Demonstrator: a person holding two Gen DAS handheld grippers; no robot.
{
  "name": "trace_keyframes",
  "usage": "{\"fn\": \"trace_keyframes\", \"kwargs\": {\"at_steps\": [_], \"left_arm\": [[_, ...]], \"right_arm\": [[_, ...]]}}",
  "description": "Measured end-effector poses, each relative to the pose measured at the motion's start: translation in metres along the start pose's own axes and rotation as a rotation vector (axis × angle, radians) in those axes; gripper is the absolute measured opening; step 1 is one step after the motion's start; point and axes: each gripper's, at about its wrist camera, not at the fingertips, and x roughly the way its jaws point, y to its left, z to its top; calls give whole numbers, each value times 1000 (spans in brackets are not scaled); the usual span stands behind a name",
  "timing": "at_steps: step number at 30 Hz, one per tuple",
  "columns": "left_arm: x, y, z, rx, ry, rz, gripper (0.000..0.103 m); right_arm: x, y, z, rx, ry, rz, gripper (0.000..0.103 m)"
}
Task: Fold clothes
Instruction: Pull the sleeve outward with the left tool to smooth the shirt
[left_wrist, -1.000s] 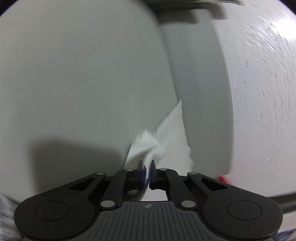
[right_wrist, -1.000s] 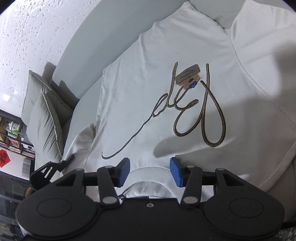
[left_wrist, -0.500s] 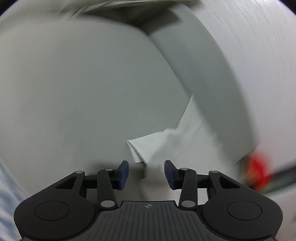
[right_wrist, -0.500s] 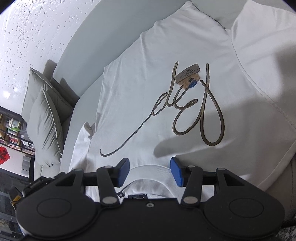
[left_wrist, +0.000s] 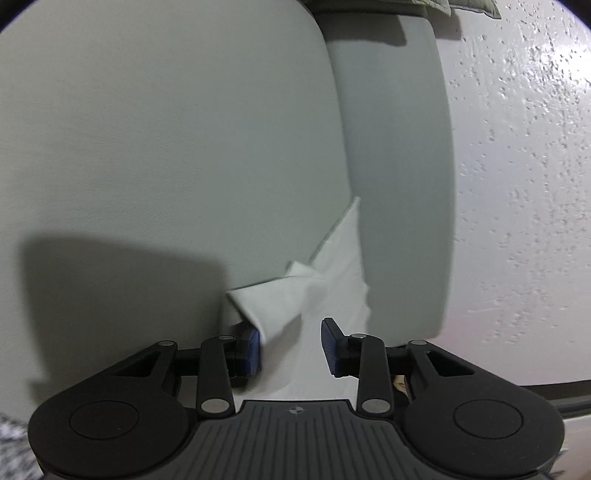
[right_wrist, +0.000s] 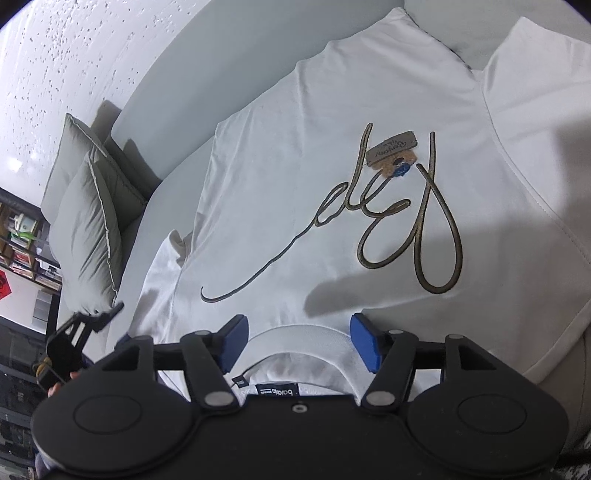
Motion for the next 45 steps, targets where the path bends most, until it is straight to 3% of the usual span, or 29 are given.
{"fn": "trace_keyframes", "kwargs": {"at_steps": [3,7,10,12,15,17,18,19,21,23,26,31,37,38,41,42,45], "left_arm": [[17,2,8,-25,37,7,29],[20,5,18,-80,-31,66,8],[7,-13,14,63,-128,102,0],[-9,-44,0,289,-225,169,0],[-26,-98,-56,788,-338,229,0],[-15,-114,-84,1029,-315,356,5],[-17,-104,-84,1039,-267,440,14],[-19,-94,-83,1048,-217,525,14],[-25,-72,-63,903,-164,569,16],[-44,-48,-43,680,-153,494,34],[-52,-33,-23,421,-156,348,37],[-45,-15,-8,242,-132,258,38],[-12,-38,-5,336,-89,341,38],[-9,-40,-3,338,-87,347,34],[2,-43,1,345,-86,397,1],[3,-44,1,366,-92,406,1],[-5,-78,-25,626,-235,476,0]], "right_arm": [[0,-1,0,4,0,0,60],[0,0,0,2,-1,-2,60],[-1,0,-1,-3,-2,-3,60],[-1,-1,-1,-4,-1,-1,60],[0,-2,0,-4,0,1,60],[0,-3,1,-3,1,3,60],[0,-4,1,1,0,6,60],[0,-6,1,6,1,9,60],[-1,-7,1,15,0,15,60],[-1,-8,1,19,0,20,60],[0,-9,1,31,-1,28,61],[0,-10,1,39,-3,31,61],[1,-9,1,43,-6,27,61],[1,-9,1,43,-7,25,61],[1,-9,1,40,-9,21,61],[0,-9,1,40,-9,20,61],[0,-9,2,38,-6,17,61]]}}
